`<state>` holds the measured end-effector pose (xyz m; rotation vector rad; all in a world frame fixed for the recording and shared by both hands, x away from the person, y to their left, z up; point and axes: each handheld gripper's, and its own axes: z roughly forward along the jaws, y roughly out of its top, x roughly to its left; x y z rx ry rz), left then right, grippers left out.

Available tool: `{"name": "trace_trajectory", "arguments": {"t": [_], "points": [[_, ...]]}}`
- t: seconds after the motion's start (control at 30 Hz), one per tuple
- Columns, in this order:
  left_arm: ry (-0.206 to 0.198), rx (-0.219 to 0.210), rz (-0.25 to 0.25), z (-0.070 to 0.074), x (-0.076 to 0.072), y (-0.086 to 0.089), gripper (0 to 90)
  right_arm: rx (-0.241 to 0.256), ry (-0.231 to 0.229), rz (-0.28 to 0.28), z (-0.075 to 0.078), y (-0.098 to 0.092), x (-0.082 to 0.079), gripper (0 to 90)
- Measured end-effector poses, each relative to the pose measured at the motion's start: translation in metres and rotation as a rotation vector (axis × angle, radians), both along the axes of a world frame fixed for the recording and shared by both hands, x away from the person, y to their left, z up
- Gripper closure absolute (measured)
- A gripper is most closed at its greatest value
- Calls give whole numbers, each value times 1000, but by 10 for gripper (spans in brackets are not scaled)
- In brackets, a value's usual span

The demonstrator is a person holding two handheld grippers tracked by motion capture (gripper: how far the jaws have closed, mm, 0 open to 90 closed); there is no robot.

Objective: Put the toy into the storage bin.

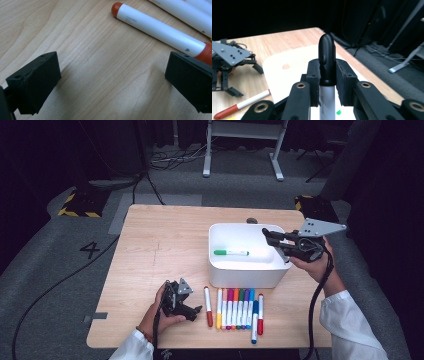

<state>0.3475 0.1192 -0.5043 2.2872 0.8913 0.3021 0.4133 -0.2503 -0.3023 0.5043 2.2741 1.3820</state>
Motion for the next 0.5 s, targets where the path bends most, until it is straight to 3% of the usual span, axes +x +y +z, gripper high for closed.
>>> {"name": "trace_trajectory", "arguments": {"t": [0.37, 0.5], "points": [[-1, 1, -2, 0, 0, 0, 4, -143, 126, 80, -32, 26, 15, 745], [-1, 0, -2, 0, 0, 0, 3, -212, 169, 81, -44, 30, 18, 744]]}}
